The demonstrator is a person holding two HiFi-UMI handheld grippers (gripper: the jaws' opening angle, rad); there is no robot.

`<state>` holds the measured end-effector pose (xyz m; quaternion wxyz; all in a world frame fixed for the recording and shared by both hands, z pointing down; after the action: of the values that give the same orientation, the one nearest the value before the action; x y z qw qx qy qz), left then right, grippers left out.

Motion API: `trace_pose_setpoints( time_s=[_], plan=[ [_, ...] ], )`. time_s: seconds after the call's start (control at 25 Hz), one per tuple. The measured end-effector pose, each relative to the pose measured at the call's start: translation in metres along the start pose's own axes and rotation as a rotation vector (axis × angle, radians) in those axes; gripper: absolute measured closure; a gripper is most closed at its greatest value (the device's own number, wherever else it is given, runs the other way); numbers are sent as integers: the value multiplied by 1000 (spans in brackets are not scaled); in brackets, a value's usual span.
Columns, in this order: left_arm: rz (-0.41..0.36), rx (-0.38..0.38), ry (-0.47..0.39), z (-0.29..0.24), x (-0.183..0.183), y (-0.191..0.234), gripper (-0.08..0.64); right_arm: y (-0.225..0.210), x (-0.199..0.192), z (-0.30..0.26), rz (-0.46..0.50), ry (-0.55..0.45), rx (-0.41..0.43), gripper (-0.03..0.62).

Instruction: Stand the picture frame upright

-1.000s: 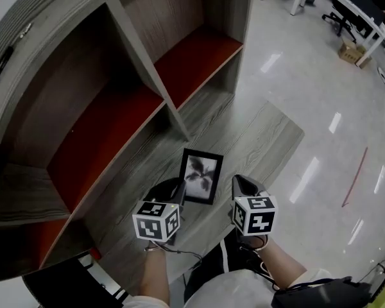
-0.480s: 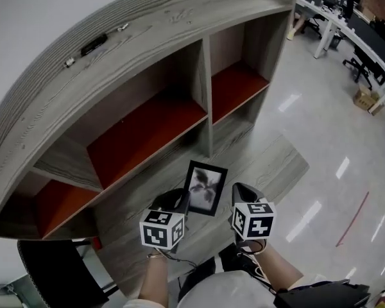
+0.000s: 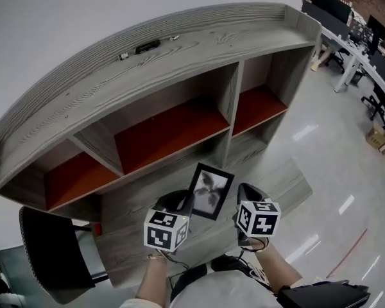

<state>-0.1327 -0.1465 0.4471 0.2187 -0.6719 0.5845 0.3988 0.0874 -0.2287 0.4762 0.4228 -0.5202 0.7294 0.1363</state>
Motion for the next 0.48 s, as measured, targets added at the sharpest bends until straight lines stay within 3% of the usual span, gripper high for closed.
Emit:
trace_pose_setpoints(
  time_s=[0.48],
  plan=[
    [88,132,-54,38,-15,1,485,30,16,-10,84,-12,121,560]
  ],
)
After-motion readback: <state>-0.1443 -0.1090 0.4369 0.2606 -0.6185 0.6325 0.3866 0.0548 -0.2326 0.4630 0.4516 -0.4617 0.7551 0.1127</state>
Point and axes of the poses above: the fingertips, and each gripper's own axes: z backward along the fingers, y to its left, x out of its top, the point moved 10 cm from there along z, backward along the fingers, and after that the axes turned 1 degree about -x, right-handed, at the moved point
